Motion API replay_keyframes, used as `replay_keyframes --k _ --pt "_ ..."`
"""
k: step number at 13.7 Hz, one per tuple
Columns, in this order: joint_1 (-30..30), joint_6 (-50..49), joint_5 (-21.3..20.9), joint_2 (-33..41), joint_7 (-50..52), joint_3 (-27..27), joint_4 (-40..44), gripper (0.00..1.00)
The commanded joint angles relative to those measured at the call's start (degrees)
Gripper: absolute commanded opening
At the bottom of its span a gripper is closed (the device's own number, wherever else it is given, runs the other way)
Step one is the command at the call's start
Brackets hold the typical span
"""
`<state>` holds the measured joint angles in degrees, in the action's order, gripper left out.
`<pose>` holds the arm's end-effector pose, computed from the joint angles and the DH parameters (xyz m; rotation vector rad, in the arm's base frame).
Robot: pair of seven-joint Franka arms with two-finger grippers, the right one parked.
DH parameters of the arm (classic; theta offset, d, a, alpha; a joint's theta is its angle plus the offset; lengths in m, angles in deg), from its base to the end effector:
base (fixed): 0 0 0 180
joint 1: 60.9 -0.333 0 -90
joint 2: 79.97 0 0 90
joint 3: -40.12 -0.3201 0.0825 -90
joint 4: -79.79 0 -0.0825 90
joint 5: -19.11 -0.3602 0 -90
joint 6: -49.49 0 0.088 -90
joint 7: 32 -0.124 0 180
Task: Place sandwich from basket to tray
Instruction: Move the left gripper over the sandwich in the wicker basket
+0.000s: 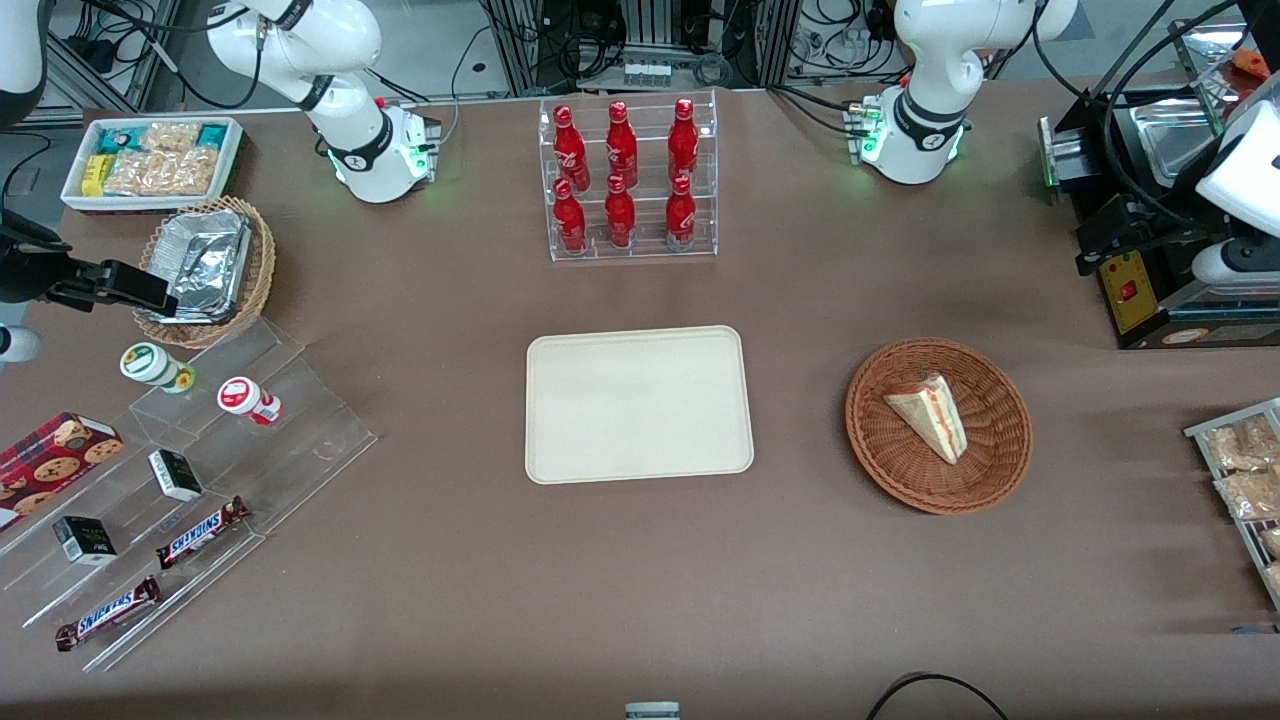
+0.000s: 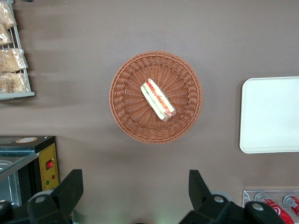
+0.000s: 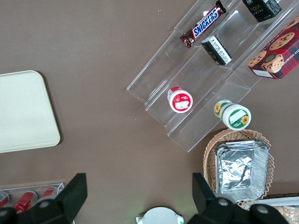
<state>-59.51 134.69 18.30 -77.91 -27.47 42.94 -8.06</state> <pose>0.5096 -0.0362 0.6397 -3.1249 -0.0105 0.0142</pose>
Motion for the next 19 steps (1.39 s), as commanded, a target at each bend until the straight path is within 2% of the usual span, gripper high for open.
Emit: replay_keyframes --k 1,4,7,11,14,19 --pt "0.4 -2.6 -1.0 -0.6 -1.8 -0.1 1.2 1.00" --pt "-0.3 -1.8 -1.2 -2.3 -1.6 0.1 1.0 1.00" --pt "0.0 3.4 -1.0 -4.6 1.3 0.1 -1.8 1.00" --pt "0.5 16.5 -1.0 -4.7 14.1 0.4 -13.5 1.00" --pt "0.5 22.0 -0.6 -4.4 20.9 0.5 -19.1 1.00" --pt "2.1 37.0 -0.2 -4.0 32.2 1.0 -29.9 1.00"
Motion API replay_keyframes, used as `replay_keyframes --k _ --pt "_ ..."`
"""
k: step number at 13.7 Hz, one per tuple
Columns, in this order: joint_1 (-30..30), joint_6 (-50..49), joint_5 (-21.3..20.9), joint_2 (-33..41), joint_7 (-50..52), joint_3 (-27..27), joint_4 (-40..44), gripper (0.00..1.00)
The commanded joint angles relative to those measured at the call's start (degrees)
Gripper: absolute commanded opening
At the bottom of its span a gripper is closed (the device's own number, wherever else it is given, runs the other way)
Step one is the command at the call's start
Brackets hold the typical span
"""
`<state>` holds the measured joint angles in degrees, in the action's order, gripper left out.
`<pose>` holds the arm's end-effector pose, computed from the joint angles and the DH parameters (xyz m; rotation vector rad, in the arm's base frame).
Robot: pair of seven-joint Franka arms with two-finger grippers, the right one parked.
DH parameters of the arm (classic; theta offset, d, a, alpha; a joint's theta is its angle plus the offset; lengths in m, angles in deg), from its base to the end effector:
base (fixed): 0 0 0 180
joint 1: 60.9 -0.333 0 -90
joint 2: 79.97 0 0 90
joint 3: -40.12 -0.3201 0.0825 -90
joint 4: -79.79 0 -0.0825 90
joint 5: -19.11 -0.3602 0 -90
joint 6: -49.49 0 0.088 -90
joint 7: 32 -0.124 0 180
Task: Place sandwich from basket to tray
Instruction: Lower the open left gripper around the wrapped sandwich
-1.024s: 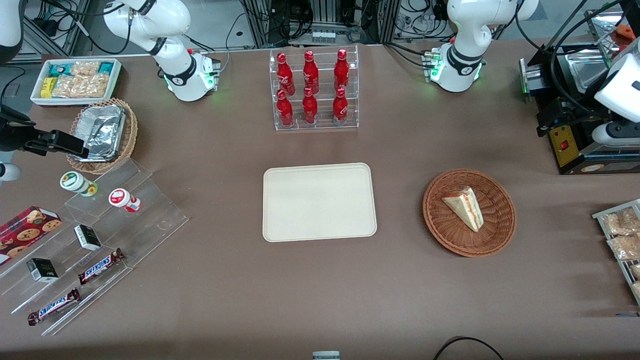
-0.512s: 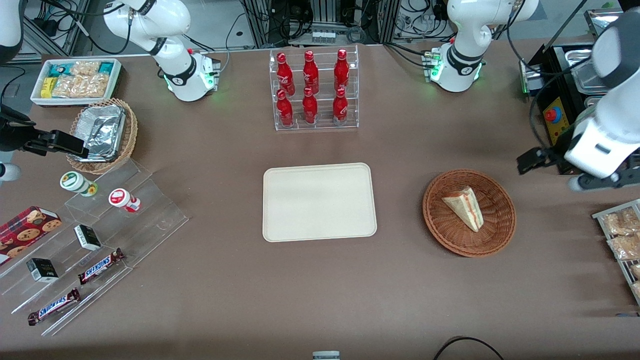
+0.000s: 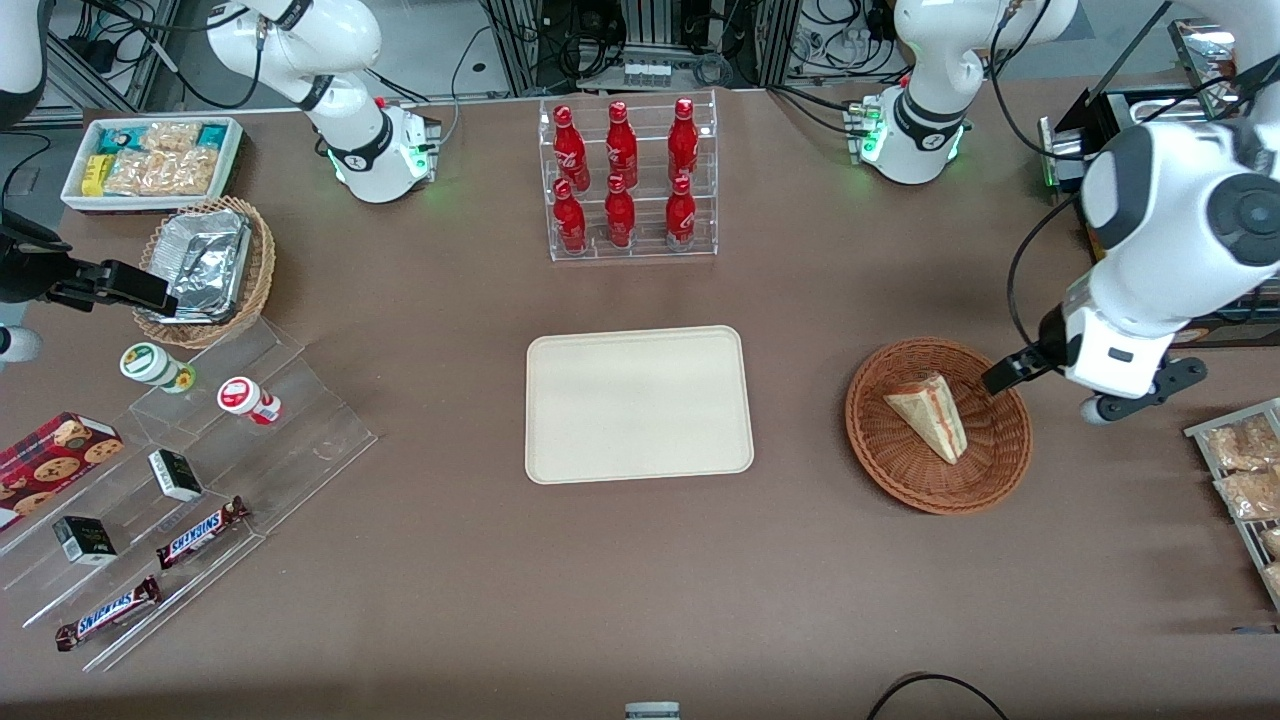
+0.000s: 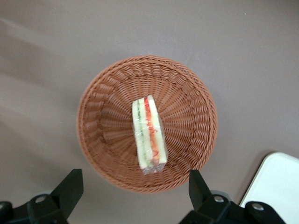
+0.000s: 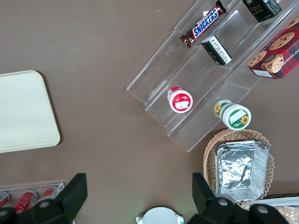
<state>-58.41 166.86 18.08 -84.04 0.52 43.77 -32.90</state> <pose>0.5501 -0.0574 0.4349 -3.0544 -0.7030 -0.0219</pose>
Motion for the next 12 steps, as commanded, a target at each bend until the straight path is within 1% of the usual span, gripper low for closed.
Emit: replay_keyframes --k 1,3,5,9,12 --pt "1.5 8.0 0.0 2.1 5.9 0.1 -7.1 1.00" --pt "1.9 13.6 0.0 1.4 7.1 0.2 -10.6 1.00" --pt "1.9 16.3 0.1 0.8 7.4 0.1 -13.0 1.00" --pt "2.0 18.8 0.1 -2.8 8.4 0.2 -13.1 1.00" --pt "3.3 20.2 0.0 -5.1 10.4 0.2 -13.1 1.00"
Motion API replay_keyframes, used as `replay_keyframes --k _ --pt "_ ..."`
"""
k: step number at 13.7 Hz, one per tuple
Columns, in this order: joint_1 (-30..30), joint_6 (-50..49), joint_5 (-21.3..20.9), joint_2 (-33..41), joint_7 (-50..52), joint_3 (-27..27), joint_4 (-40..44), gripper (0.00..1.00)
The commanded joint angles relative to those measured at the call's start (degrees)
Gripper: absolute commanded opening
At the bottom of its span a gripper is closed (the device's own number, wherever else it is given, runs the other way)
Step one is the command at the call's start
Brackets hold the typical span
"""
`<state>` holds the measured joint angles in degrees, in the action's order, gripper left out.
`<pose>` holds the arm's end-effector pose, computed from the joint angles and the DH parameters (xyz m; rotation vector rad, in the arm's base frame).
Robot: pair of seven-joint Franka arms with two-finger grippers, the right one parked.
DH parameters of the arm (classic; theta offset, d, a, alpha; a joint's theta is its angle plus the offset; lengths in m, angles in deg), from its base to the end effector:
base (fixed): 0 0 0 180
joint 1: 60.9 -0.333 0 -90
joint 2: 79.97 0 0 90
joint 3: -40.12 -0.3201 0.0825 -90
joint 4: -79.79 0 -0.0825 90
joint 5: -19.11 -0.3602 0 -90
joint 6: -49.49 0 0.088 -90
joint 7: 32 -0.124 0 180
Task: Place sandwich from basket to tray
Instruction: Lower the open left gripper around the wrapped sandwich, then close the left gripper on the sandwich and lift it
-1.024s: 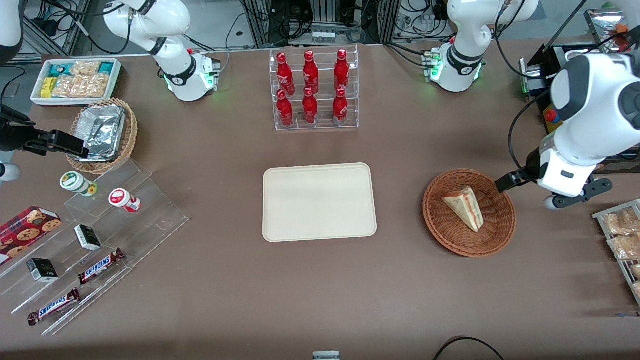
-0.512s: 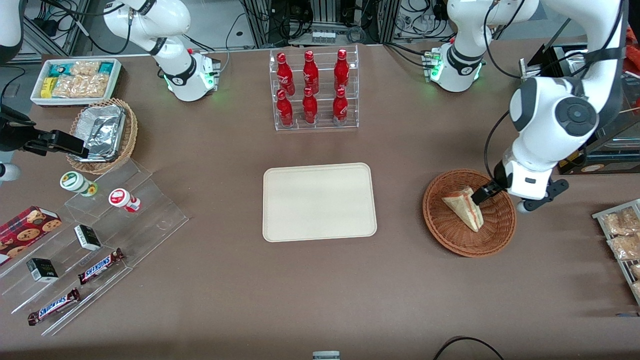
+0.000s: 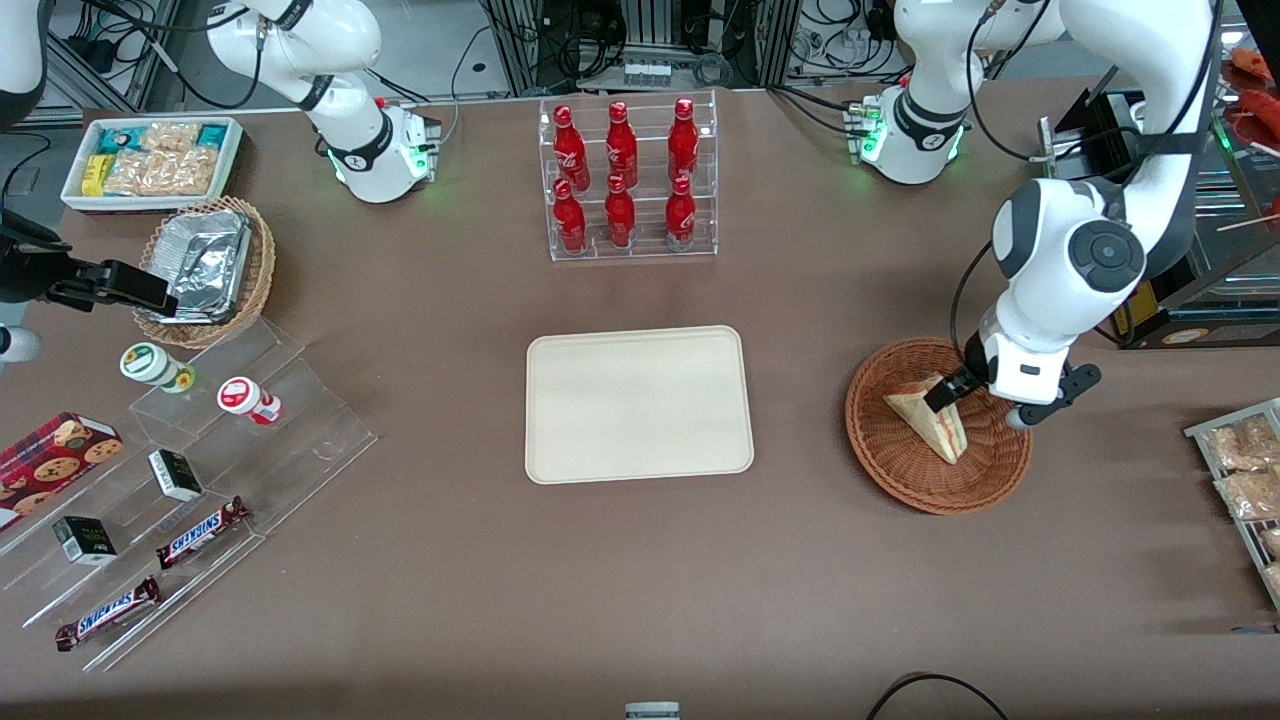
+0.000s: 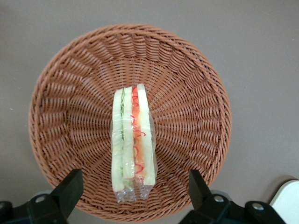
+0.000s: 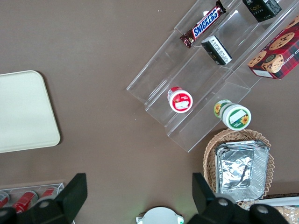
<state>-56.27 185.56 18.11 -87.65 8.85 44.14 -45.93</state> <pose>0.5306 -0.0800 0.3321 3.0063 0.8491 0.0686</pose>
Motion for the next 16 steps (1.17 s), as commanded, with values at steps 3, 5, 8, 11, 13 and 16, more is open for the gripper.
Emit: replay_keyframes --k 3,5,8,11,13,16 --pt "1.3 2.4 -0.1 -2.5 2.0 -0.2 -0.7 1.00" --pt "1.3 2.4 -0.3 -3.0 2.0 -0.2 -1.1 1.00" --pt "1.2 2.5 -0.4 -4.0 2.0 -0.3 -1.6 1.00" --pt "0.9 3.3 -0.5 -5.1 2.0 -0.4 -2.0 1.00" --pt "0.8 4.0 -0.5 -5.9 2.0 -0.5 -2.0 1.00" --pt "0.8 6.5 -0.6 -7.8 2.0 -0.5 -1.8 0.99"
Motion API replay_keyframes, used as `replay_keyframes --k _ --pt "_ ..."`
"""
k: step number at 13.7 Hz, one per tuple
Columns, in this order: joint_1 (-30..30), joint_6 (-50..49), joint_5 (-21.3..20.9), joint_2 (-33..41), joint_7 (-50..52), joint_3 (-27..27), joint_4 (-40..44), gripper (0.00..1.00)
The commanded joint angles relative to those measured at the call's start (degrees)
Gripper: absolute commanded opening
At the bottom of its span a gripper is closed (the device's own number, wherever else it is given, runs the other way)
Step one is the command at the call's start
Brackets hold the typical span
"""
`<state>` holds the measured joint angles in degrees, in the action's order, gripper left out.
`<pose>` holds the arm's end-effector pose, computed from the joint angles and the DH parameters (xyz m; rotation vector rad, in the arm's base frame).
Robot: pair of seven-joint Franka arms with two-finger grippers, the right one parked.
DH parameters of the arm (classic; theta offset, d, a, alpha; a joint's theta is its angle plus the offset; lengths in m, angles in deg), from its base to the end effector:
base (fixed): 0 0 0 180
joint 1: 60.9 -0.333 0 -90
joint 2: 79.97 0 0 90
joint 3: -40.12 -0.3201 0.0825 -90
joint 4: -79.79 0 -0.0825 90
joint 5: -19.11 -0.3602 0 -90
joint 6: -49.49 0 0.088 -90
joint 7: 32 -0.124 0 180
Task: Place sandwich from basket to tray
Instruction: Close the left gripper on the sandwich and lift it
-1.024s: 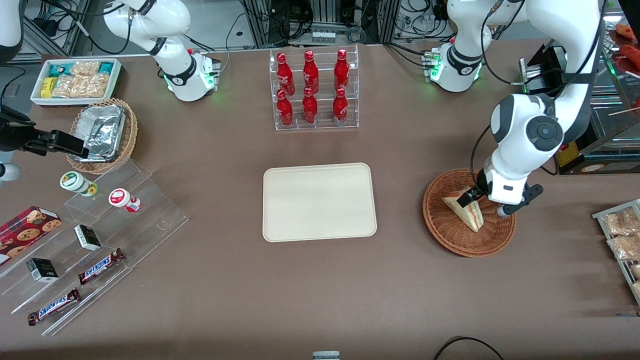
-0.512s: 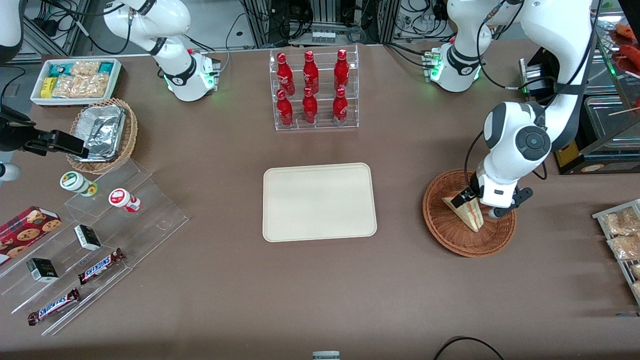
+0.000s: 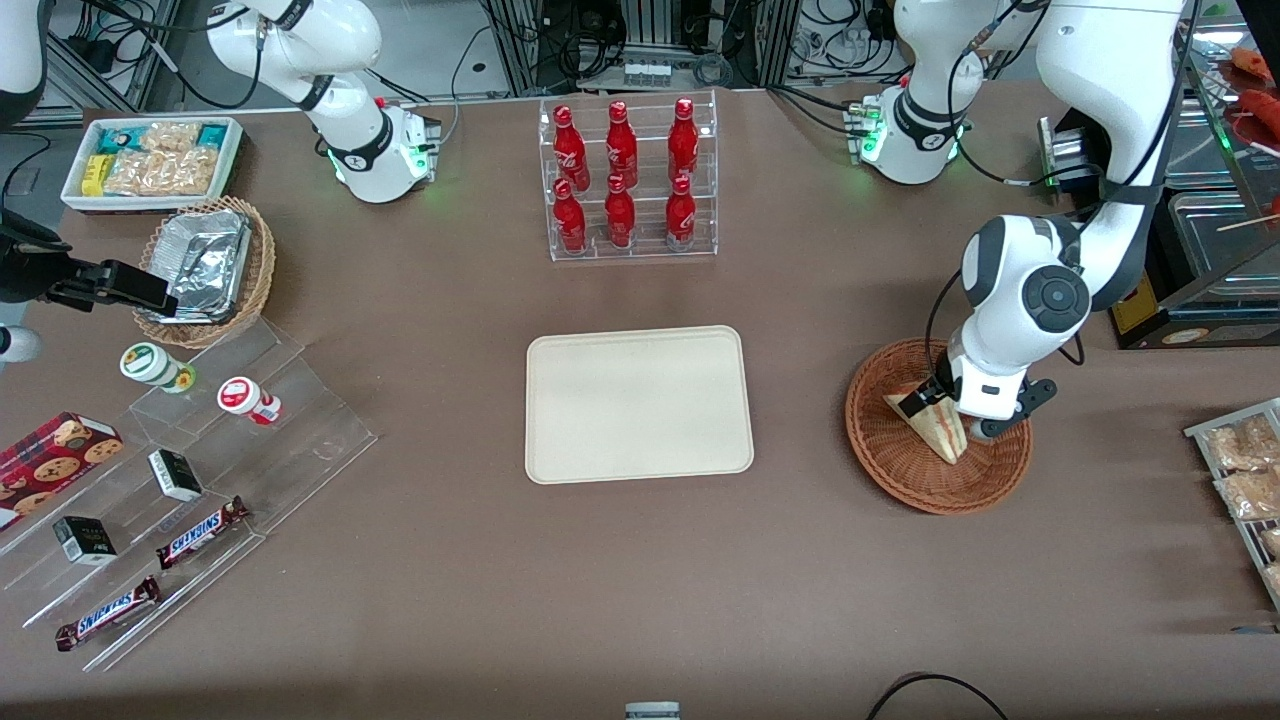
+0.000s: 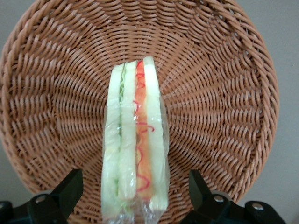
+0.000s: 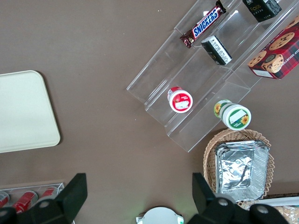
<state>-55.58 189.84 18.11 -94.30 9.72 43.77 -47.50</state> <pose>0.5263 -0.0829 0.2659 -3.0144 -0.8666 0.0338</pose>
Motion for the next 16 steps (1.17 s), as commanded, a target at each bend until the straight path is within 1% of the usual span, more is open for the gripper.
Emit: replay_keyframes --k 1,2,3,4,5,8,10,13,16 --pt "0.1 3.0 -0.6 -1.6 1.1 -0.1 -0.2 0.95" --pt "0.1 3.2 -0.5 -1.7 1.1 -0.2 0.0 0.76" --pt "0.1 3.2 -0.5 -1.7 1.1 -0.2 0.1 0.45" --pt "0.1 3.2 -0.5 -1.7 1.0 -0.2 0.3 0.19" --pt "0.1 3.1 -0.5 -1.6 0.8 -0.2 0.4 0.00" --pt "0.2 1.2 -0.9 0.1 0.6 -0.2 1.2 0.00" --pt "0.5 -4.6 -1.2 3.7 0.1 -0.1 2.8 0.00" --pt "1.6 -16.2 -1.2 5.5 0.1 0.8 11.0 0.00" --pt "6.1 -24.5 -1.0 5.5 0.6 1.9 19.6 0.00"
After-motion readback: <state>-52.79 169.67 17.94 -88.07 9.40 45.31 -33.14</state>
